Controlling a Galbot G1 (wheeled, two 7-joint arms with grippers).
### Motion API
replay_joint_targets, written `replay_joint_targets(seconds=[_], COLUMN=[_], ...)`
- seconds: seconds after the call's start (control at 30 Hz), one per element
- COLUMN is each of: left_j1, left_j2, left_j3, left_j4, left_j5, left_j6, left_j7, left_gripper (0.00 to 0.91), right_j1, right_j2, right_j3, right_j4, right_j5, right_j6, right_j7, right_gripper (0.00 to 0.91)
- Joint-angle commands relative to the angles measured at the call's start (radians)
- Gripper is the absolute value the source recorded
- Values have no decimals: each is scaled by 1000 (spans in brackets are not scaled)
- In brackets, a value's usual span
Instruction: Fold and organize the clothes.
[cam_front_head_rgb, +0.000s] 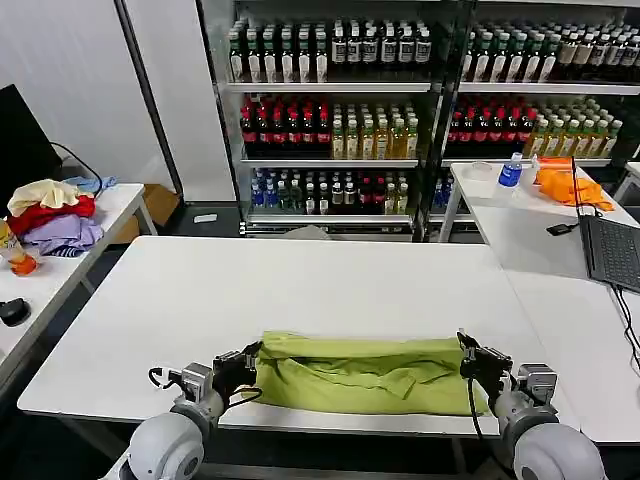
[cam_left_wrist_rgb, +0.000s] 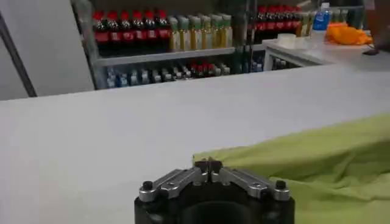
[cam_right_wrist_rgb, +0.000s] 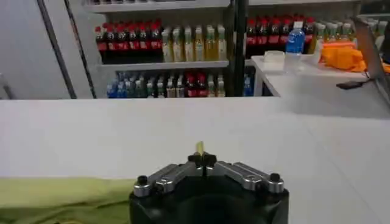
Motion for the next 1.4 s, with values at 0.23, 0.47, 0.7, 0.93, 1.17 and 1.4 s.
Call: replay_joint_targets(seconds=[0.23, 0.47, 0.7, 0.93, 1.17, 1.4], left_j1=[-9, 28, 71, 29, 4, 15], left_j2=[-17, -28, -80, -171, -218, -229], left_j3=[11, 11, 17, 19, 7, 2], left_j4=[58, -1, -40, 17, 72, 95], left_j5=[92, 87, 71, -72, -67, -55], left_j6=[-37, -42, -19, 7, 4, 1], left_j7=[7, 12, -6, -44, -76, -105], left_gripper=[705, 907, 907, 907, 907, 907], right_j1=[60, 25, -20, -43, -64, -70], right_j2=[27, 33, 36, 46, 55, 60], right_j3=[-76, -52, -11, 7, 12, 11], right_j4=[-86, -55, -18, -9, 2, 8], right_j5=[-57, -72, -76, -91, -103, -109], right_j6=[0, 1, 1, 1, 1, 1], right_j7=[-27, -37, -36, -38, -40, -41], right_gripper=[907, 907, 907, 907, 907, 907])
